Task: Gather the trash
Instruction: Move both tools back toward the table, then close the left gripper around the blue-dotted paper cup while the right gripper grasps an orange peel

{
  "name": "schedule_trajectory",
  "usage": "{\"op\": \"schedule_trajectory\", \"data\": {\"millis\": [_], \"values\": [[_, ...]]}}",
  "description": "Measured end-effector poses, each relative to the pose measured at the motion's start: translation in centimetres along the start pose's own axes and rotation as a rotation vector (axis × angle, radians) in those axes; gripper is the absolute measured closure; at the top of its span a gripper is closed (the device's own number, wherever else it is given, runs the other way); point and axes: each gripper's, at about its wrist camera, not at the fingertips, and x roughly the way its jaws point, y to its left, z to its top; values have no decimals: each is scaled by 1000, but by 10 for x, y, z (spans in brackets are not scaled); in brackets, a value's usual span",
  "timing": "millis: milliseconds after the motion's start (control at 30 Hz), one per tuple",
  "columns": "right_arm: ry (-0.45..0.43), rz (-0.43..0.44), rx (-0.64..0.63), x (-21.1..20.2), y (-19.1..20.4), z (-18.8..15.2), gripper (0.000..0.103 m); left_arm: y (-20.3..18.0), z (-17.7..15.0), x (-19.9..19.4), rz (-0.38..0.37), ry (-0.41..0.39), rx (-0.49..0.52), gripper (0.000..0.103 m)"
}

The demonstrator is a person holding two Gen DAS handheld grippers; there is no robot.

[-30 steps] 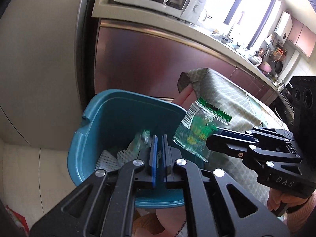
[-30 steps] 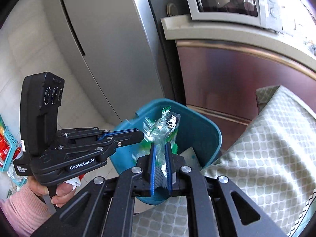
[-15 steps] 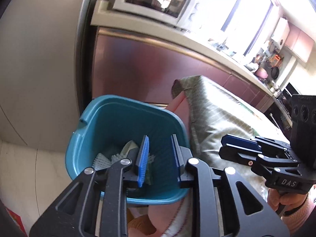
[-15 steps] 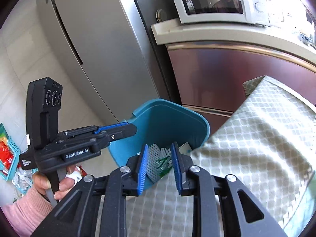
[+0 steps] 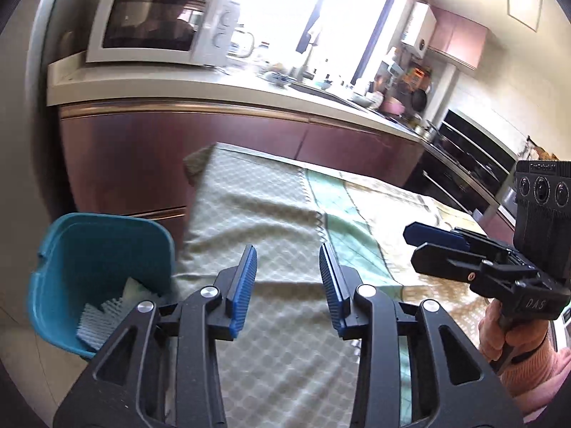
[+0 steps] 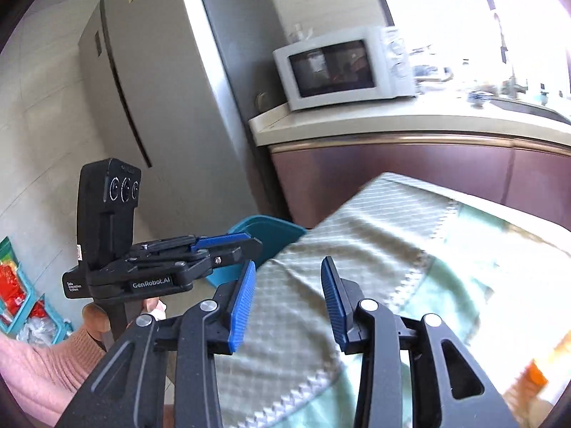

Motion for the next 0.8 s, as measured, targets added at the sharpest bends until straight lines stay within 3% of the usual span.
{"op": "schedule_trajectory", "data": {"millis": [400, 567, 800], "values": [[-65, -295, 223, -105, -104, -59, 66, -127, -22, 67, -226, 140, 124, 68], [-104, -358, 300, -129, -140, -71, 66, -164, -33, 91, -289, 191, 149, 68], [-107, -383, 323, -138, -171, -74, 63, -206, -47, 117, -347, 258, 196, 68]]}}
